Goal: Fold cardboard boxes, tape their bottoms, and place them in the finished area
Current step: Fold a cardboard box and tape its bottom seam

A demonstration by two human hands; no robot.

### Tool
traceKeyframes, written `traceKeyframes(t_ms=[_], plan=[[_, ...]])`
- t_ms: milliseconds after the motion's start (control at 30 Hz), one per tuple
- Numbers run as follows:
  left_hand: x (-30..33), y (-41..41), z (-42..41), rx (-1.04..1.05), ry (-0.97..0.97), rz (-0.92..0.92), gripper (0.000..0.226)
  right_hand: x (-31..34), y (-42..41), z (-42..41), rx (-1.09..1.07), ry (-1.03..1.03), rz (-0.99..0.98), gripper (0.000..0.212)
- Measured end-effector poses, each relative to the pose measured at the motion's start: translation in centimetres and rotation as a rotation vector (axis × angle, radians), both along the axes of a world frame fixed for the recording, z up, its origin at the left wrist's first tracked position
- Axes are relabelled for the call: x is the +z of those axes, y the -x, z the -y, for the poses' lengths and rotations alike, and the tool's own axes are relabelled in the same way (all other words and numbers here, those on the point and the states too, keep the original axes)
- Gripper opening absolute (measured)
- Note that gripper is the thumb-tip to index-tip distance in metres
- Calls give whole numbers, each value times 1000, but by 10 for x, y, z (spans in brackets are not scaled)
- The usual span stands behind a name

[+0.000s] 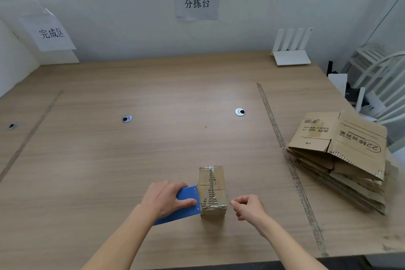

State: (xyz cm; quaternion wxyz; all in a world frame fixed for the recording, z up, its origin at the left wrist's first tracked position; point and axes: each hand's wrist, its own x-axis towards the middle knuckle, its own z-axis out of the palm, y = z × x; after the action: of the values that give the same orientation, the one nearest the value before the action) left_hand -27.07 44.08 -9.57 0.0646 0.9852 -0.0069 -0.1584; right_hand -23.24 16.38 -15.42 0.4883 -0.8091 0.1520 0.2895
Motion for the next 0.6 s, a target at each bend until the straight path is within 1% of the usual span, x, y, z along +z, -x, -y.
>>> traceKeyframes(t_ms=[33, 67, 100, 167, 200, 233, 267, 300, 333, 367, 467, 533, 600], plan=[[-2, -1, 2, 0, -7, 2, 70, -2, 2, -4, -4, -10, -17, 11], [-5, -2, 5, -2, -10, 3, 70, -4, 4, -8, -18, -31, -34, 16], [-6, -2, 7, -4, -8, 5, 70, -4, 5, -11, -42, -53, -57, 29], [-9, -3, 8, -4, -4, 6, 70, -3, 8, -15, -104, -73, -117, 66], [-11, -4, 7, -3, -2, 4, 70, -3, 8, -14, -95, -28, -103, 73], [-12, -4, 5, -2, 2, 1, 70, -2, 7, -13, -63, 54, -40, 71], [-13, -4, 4, 1, 9, -1, 70, 1, 6, -13, -38, 146, 53, 61], [-14, -4, 3, 4, 17, 0, 70, 5, 5, -15, -49, 188, 142, 52], [-14, -4, 3, 7, 23, 2, 70, 9, 5, -21, -62, 164, 192, 50], [-14, -4, 3, 9, 28, 5, 70, 13, 6, -29, -40, 113, 204, 54], [-15, -4, 7, 14, 37, 2, 70, 15, 13, -52, 146, 22, 182, 72], [-15, -2, 6, 27, 58, -7, 71, 10, 16, -57, 182, 32, 184, 71], [-12, 1, -1, 29, 75, -25, 72, 6, 15, -57, 174, 55, 204, 68]])
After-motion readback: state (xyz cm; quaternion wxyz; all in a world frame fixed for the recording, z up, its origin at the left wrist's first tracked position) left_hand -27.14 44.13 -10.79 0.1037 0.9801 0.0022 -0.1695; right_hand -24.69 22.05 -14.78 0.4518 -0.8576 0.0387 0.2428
